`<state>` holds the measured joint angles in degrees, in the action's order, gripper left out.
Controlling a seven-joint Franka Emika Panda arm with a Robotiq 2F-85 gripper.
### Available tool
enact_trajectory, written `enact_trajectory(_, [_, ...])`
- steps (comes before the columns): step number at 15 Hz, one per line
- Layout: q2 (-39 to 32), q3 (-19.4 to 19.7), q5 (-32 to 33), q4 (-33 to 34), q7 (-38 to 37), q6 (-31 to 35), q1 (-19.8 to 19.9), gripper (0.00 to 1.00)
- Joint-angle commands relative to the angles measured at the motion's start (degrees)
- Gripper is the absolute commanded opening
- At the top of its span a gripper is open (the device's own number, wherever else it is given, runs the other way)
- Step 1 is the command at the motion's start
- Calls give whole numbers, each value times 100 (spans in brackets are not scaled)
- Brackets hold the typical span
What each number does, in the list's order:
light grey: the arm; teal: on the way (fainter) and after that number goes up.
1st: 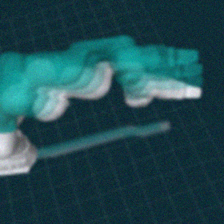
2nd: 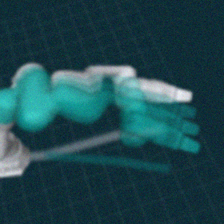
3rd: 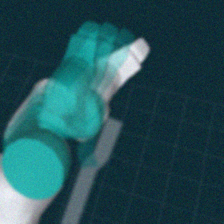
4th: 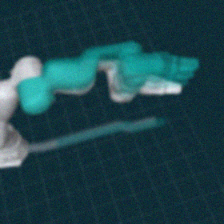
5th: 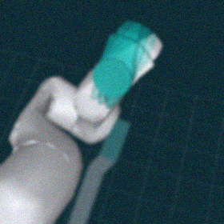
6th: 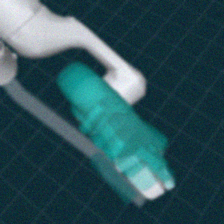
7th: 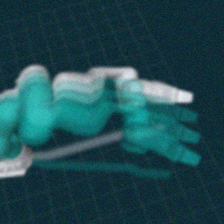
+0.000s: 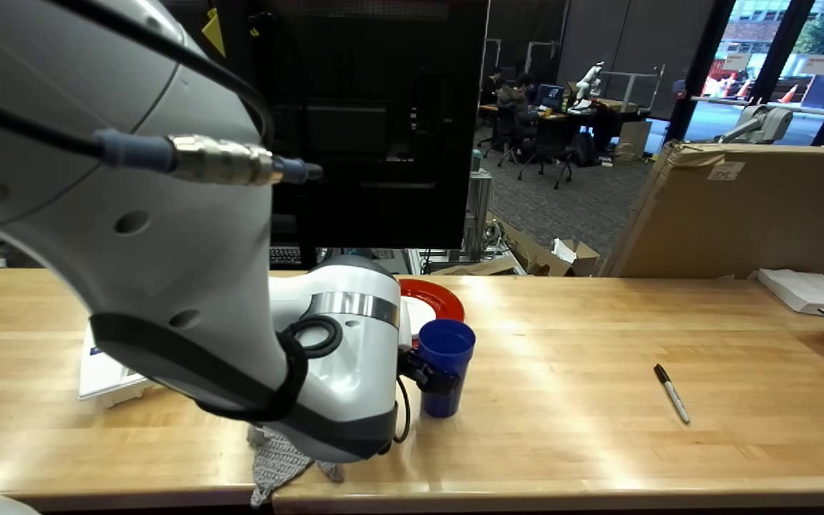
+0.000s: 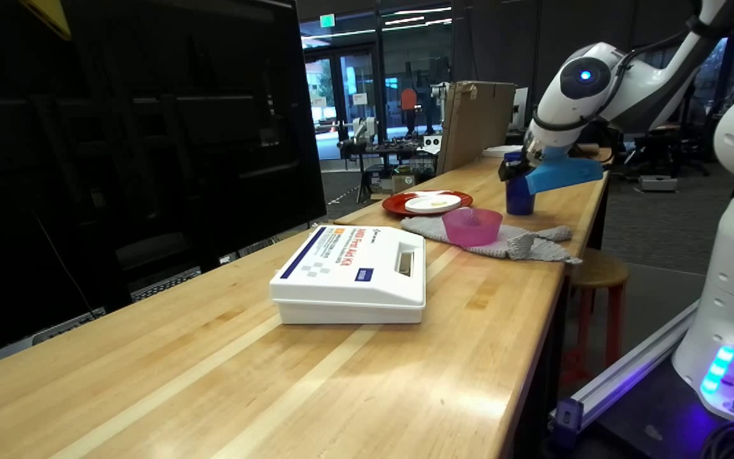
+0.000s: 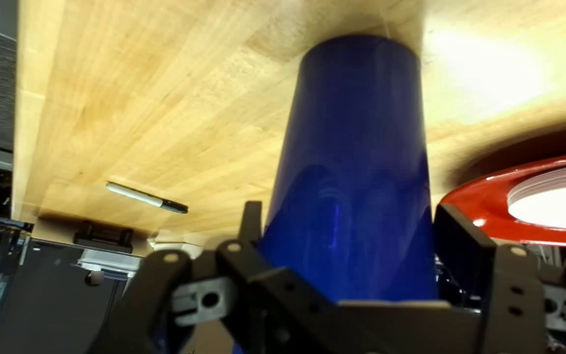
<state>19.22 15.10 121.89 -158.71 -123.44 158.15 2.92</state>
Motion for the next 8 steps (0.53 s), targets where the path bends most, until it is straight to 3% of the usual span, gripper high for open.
enact_trajectory(1, [1, 137, -118, -170, 760, 580, 242, 60])
enact_trajectory(8, [18, 87, -177, -180, 1927, 1259, 447, 60])
